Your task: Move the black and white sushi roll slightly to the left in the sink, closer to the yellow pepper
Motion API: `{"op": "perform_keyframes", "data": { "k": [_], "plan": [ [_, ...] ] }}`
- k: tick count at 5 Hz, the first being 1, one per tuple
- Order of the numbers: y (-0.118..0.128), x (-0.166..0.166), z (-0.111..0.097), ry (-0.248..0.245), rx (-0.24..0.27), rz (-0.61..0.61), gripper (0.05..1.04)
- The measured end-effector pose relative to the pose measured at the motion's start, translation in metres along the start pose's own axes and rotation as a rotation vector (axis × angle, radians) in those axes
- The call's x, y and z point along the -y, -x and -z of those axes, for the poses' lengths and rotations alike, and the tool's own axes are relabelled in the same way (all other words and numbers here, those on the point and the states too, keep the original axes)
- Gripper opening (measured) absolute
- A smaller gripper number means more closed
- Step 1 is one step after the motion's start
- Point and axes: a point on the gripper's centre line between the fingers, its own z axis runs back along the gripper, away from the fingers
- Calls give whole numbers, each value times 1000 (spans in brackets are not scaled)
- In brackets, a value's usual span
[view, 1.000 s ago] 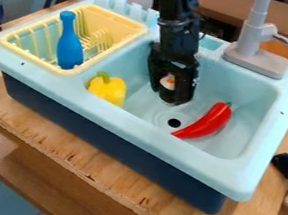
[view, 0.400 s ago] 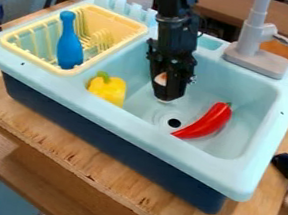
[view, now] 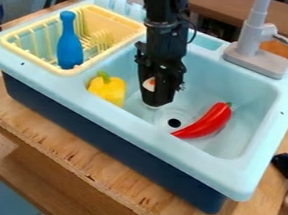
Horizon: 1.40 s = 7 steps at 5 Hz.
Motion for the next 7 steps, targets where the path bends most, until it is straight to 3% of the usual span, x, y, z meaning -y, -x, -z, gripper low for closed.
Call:
{"op": "perform_keyframes", "data": {
  "k": [2, 3, 4, 5, 6, 7],
  "plan": [
    [-1, -4, 7, -4, -21, 9, 477],
    [-1, -5, 9, 4, -26, 14, 527],
    [-1, -5, 9, 19, -44, 31, 831],
    [-1, -3, 10, 19, -43, 35, 1010],
    [-3, 0, 3, 13, -23, 51, 1006],
    [-7, 4, -29, -37, 43, 66, 1001]
  ]
}}
